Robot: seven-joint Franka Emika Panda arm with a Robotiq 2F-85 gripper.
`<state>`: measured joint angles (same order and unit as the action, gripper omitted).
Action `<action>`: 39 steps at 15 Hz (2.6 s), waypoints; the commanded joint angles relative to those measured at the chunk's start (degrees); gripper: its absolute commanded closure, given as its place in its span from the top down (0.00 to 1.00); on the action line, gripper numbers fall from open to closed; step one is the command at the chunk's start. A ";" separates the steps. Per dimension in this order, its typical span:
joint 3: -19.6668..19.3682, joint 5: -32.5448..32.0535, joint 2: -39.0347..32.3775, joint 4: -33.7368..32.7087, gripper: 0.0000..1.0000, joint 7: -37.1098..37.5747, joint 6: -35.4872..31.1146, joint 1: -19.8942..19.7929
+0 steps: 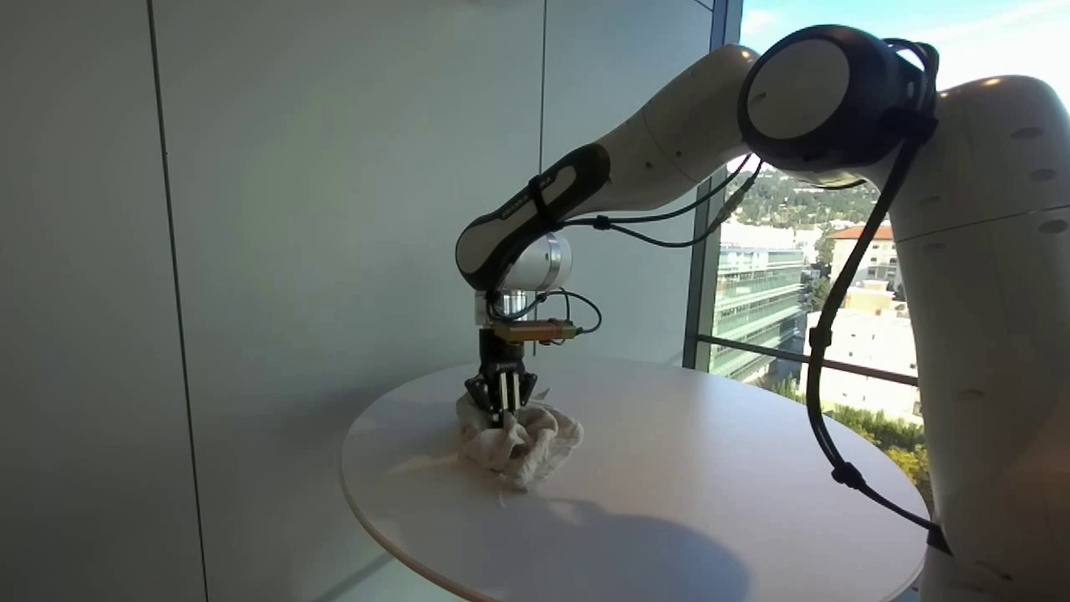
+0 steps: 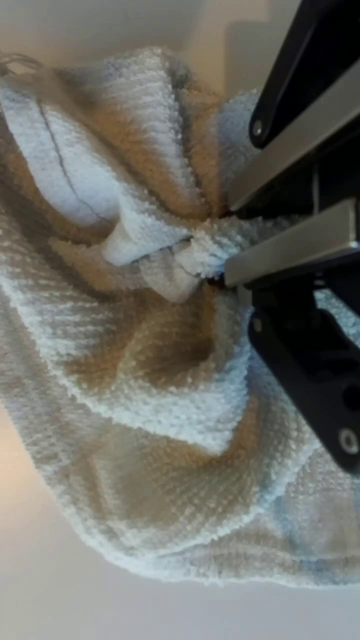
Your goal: Use the towel to clean the table
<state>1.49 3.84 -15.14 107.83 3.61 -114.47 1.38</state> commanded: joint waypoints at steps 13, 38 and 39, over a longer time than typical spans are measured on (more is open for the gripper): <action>-9.15 7.16 26.76 40.44 0.08 21.98 -16.56 -10.58; 2.74 -21.45 1.66 0.36 0.08 19.98 -1.50 6.78; 1.58 -20.62 2.01 1.77 0.08 18.84 -0.37 5.54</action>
<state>6.53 -14.41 -11.05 111.73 23.77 -119.59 8.47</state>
